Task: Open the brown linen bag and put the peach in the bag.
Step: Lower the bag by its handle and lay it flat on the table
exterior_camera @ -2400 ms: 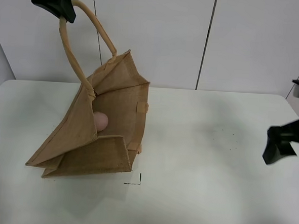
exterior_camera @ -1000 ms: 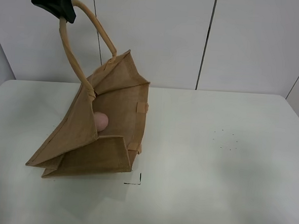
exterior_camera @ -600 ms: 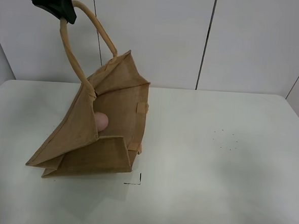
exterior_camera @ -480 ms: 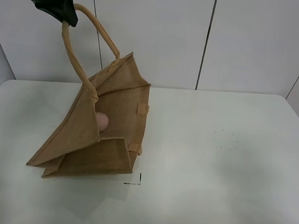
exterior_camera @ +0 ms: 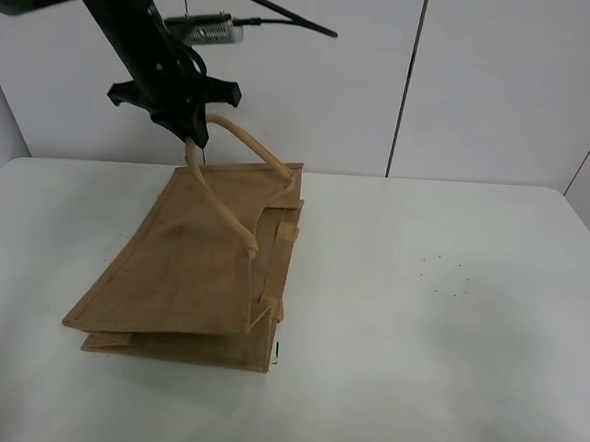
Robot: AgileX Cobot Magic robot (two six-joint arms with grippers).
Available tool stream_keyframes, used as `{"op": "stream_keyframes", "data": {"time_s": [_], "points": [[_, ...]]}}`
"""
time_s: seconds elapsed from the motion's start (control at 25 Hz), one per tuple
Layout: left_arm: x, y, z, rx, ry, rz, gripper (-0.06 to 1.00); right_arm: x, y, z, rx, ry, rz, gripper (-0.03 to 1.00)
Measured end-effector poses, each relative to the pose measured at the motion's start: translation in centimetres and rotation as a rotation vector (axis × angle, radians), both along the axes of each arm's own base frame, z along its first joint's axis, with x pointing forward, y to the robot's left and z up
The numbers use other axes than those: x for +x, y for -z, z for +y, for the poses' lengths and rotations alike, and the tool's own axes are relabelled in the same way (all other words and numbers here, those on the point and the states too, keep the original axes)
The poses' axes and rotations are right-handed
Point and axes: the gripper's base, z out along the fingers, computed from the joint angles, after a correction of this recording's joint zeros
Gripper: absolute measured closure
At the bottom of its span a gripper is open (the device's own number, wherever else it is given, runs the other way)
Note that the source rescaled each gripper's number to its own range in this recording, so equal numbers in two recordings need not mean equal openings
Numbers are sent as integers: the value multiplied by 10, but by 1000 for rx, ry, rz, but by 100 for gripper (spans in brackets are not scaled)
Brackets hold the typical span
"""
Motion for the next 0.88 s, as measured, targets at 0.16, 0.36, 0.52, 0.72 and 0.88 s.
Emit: {"op": "stream_keyframes", "data": {"time_s": [0.16,0.36,0.52,0.72,0.88], "points": [[18,46,-9,-14,3,74,94,0,0,0,1,0,0,-3],[27,84,-13,14,32,141,92,0,0,0,1,0,0,-3],[28,86,-13,13,40,136,41,0,0,0,1,0,0,-3],[27,85,-13,13,41,143,-2,0,0,0,1,0,0,-3],[22,68,-7,58,50,115,-5,0,0,0,1,0,0,-3]]}}
